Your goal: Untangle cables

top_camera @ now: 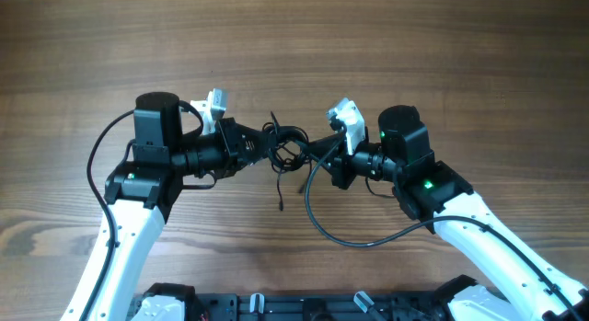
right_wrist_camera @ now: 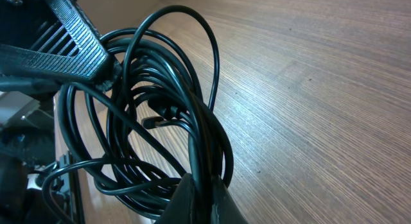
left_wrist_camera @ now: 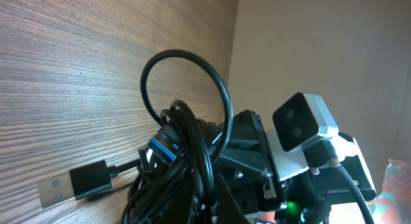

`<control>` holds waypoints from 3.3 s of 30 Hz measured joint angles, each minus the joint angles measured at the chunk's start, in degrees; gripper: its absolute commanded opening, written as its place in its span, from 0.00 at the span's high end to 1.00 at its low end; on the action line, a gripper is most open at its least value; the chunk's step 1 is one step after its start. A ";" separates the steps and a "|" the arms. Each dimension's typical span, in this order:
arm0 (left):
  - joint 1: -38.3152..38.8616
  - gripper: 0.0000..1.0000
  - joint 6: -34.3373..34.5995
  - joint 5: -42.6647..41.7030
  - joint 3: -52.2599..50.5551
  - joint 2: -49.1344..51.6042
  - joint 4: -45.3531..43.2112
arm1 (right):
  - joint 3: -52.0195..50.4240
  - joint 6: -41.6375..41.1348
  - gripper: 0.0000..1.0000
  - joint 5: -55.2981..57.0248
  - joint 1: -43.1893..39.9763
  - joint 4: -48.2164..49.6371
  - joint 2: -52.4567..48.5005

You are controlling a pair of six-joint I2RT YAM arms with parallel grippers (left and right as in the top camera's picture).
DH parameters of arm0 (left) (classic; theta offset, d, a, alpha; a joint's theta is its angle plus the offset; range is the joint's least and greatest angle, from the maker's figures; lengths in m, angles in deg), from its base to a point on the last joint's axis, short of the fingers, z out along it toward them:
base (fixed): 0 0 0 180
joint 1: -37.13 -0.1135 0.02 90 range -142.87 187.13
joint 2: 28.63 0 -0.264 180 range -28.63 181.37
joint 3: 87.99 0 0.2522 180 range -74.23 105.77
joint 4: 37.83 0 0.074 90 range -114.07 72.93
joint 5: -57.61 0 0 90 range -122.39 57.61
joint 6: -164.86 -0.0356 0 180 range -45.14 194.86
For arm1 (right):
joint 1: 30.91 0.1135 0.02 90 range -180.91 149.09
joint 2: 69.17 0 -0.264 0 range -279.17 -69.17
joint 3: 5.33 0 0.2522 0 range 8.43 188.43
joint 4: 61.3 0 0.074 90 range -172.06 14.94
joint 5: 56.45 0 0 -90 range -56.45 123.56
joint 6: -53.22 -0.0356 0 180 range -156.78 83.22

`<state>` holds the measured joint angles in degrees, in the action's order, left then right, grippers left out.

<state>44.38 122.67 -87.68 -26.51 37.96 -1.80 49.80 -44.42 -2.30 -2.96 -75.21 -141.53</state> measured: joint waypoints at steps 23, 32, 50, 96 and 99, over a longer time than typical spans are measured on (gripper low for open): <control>7.76 0.32 -45.99 16.33 0.04 0.00 10.40 | 0.00 7.80 0.96 -5.60 -0.02 -16.50 4.09; 14.60 0.96 -50.14 21.38 0.04 1.31 12.92 | -0.04 6.03 0.96 -6.88 -0.48 -17.44 4.46; 9.60 0.96 -19.65 34.01 0.00 2.86 9.09 | -0.07 -13.03 0.34 8.17 -8.63 -19.61 8.41; 9.35 0.96 -12.52 14.69 -0.11 2.86 -2.64 | -0.07 -10.75 0.90 -2.34 4.24 -11.56 1.20; 9.35 0.96 -9.88 18.05 -0.11 2.86 -2.91 | -0.07 -10.58 0.30 -4.48 8.63 -11.61 1.20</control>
<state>53.73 112.79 -69.62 -26.62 40.82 -4.71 49.73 -55.00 -6.78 5.67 -86.81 -140.33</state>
